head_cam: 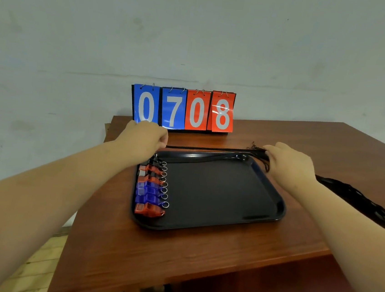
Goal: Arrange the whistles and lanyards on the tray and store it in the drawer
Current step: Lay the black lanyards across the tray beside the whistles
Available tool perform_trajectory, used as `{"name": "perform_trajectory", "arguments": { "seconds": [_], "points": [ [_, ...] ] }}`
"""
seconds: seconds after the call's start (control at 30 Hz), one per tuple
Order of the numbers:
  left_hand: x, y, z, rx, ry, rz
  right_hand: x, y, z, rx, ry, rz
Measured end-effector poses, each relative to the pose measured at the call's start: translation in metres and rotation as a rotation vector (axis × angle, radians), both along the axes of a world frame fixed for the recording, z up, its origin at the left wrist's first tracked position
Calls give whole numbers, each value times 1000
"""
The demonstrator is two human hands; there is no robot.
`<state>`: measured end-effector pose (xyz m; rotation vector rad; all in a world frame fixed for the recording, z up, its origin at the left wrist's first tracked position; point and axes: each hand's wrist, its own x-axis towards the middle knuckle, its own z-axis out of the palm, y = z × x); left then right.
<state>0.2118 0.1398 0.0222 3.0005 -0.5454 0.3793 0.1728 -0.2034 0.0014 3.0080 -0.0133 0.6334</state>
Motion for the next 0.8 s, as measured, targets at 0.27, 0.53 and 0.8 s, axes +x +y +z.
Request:
{"name": "perform_trajectory", "arguments": {
  "seconds": [0.27, 0.53, 0.8],
  "points": [
    [23, -12, -26, 62, 86, 16, 35, -34, -46, 620, 90, -154],
    [37, -22, -34, 106, 196, 23, 46, -39, -70, 850, -43, -89],
    [36, -25, -37, 172, 242, 15, 41, -39, -73, 1108, -113, -90]
  ]
}}
